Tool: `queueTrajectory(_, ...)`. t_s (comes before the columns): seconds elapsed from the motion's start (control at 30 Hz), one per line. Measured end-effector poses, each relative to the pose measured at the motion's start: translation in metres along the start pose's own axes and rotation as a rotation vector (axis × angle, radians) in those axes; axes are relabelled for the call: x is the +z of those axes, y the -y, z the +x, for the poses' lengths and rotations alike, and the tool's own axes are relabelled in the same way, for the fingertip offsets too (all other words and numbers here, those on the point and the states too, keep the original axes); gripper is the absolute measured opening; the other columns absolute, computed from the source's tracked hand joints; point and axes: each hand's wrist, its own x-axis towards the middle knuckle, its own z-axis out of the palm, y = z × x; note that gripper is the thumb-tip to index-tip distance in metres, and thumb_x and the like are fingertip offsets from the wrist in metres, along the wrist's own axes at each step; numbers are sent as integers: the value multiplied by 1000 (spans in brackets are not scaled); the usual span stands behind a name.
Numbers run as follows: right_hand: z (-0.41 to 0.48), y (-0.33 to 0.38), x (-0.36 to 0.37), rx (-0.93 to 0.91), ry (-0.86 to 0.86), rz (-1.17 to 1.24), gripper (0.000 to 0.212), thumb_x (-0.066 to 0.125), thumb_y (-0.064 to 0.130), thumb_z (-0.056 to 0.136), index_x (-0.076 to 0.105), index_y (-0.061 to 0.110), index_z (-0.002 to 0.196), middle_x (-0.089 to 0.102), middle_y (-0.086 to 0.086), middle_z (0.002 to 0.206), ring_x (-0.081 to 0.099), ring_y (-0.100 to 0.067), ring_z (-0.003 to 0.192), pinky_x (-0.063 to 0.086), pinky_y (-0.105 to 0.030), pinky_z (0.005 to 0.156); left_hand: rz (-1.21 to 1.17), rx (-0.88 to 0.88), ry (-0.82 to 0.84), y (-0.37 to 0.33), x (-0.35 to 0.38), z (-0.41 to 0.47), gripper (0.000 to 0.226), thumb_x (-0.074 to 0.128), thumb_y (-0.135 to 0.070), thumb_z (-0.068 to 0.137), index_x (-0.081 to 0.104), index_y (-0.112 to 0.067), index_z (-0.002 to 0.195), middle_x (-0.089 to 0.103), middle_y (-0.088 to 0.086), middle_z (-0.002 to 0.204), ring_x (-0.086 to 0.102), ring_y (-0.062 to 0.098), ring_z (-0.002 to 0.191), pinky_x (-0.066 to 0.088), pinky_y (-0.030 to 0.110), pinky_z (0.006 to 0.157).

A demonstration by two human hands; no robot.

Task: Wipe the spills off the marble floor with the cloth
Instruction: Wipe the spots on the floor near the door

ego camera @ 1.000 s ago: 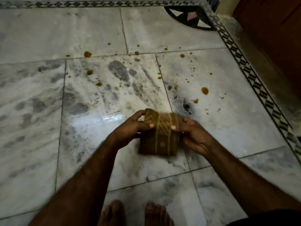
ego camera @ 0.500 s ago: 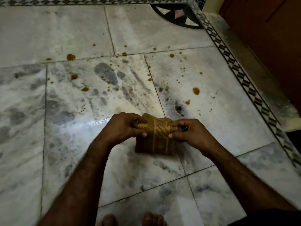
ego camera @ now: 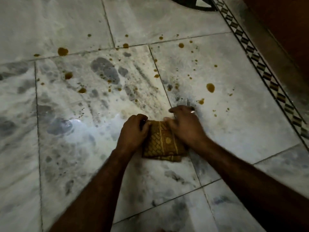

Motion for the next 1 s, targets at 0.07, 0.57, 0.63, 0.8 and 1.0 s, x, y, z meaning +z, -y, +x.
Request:
queueTrajectory(0.07,-12,13,39,-180,28,-172,59,41,53,103,55,16,147,49,-16,156,46,-37,143,38,-54,115,97,127,-118,11,14,-8,40,45,-35,100,67,-10,122,68,12,115,62,32,107,42,34,93)
queueTrajectory(0.57,21,-8,65,-200,-179,-449,65,33,44,107,22,19,165,23,-12,172,23,-33,158,24,-56,126,470,279,-77,20,50,-2,61,37,-24,93,42,0,148,39,19,157,37,33,146,14,43,121)
queueTrajectory(0.63,-13,-16,68,-342,-145,-469,62,37,42,107,26,20,164,23,-9,172,23,-31,159,24,-55,126,469,288,-73,21,50,1,65,38,-26,90,41,1,149,36,19,158,32,31,148,13,43,122)
queueTrajectory(0.8,-53,-91,39,-210,-167,-500,65,38,44,104,27,21,164,24,-8,170,34,-32,154,30,-57,123,508,268,-109,20,54,0,63,37,-31,97,35,0,152,31,18,161,32,31,149,25,48,121)
queueTrajectory(1.0,40,-63,36,32,-282,-412,64,32,44,106,27,19,164,26,-12,171,26,-32,157,25,-56,125,516,211,-159,13,59,-1,63,35,-37,101,35,-1,152,32,17,161,34,29,148,28,49,119)
